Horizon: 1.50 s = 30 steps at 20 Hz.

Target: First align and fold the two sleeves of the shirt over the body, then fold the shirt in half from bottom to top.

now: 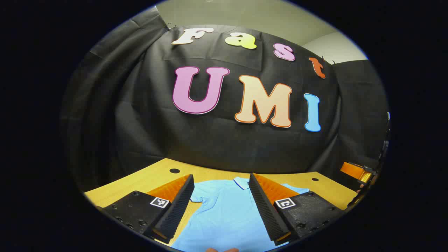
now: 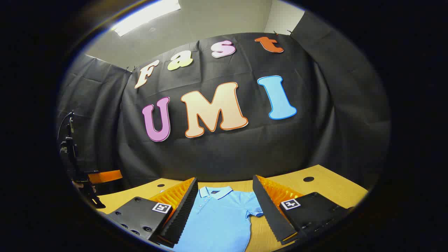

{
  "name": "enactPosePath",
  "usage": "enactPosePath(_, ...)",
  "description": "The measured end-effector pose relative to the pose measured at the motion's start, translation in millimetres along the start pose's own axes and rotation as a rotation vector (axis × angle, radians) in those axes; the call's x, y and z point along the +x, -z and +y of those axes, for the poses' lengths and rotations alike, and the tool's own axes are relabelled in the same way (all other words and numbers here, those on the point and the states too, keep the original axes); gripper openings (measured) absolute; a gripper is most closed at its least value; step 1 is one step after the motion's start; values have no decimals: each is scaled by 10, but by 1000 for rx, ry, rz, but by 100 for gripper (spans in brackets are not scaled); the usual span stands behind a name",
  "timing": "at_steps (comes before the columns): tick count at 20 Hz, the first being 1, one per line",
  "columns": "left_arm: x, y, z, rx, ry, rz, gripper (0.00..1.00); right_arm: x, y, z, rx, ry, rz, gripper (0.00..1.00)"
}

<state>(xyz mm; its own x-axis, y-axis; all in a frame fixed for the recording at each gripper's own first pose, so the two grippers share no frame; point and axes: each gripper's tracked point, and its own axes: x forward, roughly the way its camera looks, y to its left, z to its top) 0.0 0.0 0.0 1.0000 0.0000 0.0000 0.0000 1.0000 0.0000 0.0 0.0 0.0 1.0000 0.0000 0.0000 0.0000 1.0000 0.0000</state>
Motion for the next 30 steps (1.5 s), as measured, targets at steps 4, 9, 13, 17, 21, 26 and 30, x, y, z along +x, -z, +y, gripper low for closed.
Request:
enactPosePath(4, -18, -8, -7, 4, 0, -2, 94, -2, 11, -11, -5, 0, 0, 92)
enactPosePath(9, -22, -5, -12, 6, -3, 1, 94, 0, 13, -19, 5, -1, 4, 97)
enactPosePath(13, -23, 17, -4, 1, -4, 5, 94, 40, -3, -61, 13, 2, 6, 97)
enactPosePath(17, -30, 50, 1, 4, -3, 11, 94, 142, 6, -192, 18, 20, 28, 97)
enactPosePath(21, -46, 43, 56, 2, -11, 7, 94, 305, 149, -412, 3, 56, 101, 97)
enactPosePath(26, -32, 43, 74, 18, -12, 10, 90, 582, 372, -697, 3, 96, 240, 97)
enactPosePath(30, -27, 74, 101, 29, -11, 16, 94, 864, 690, -953, 1, 136, 377, 97)
